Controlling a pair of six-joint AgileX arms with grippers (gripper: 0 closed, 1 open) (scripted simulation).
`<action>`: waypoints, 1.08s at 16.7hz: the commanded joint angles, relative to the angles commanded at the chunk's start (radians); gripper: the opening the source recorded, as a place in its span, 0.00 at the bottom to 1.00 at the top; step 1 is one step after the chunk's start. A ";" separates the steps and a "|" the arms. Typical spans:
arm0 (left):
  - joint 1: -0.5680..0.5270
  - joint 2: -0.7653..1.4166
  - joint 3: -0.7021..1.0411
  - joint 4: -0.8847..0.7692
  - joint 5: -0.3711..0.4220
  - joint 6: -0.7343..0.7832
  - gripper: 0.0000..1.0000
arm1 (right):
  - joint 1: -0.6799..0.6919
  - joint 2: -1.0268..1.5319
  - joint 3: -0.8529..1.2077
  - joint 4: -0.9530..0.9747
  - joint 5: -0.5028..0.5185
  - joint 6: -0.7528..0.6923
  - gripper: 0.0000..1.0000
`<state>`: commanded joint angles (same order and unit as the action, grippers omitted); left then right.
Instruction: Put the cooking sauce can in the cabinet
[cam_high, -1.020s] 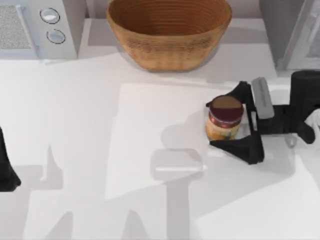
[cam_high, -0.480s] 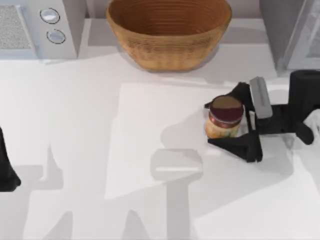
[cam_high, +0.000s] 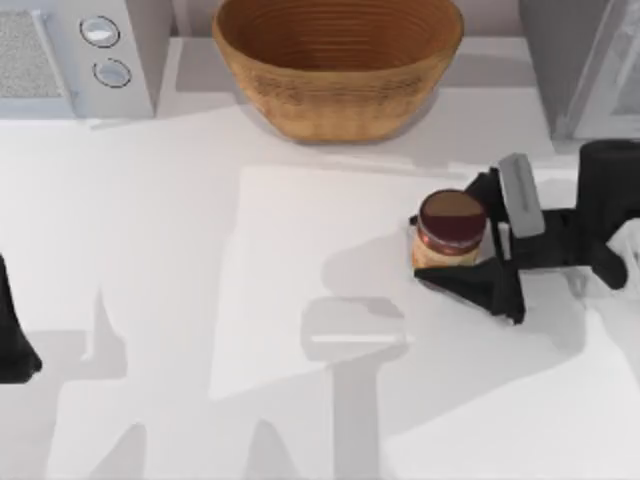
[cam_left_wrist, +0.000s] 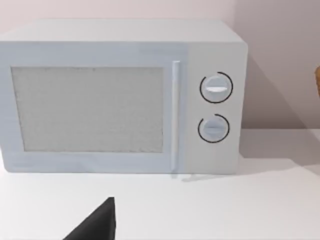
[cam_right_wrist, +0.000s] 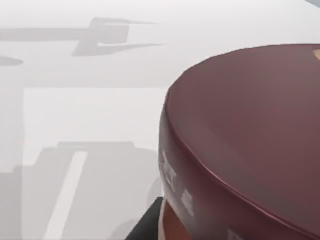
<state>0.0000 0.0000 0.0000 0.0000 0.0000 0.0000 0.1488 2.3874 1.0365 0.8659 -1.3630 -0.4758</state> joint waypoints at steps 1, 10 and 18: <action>0.000 0.000 0.000 0.000 0.000 0.000 1.00 | 0.000 0.000 0.000 0.000 0.000 0.000 0.10; 0.000 0.000 0.000 0.000 0.000 0.000 1.00 | 0.000 0.000 0.000 0.000 0.000 0.000 0.00; 0.000 0.000 0.000 0.000 0.000 0.000 1.00 | -0.022 -0.208 0.034 -0.225 0.010 0.001 0.00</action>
<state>0.0000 0.0000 0.0000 0.0000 0.0000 0.0000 0.1266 2.1792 1.0710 0.6408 -1.3531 -0.4750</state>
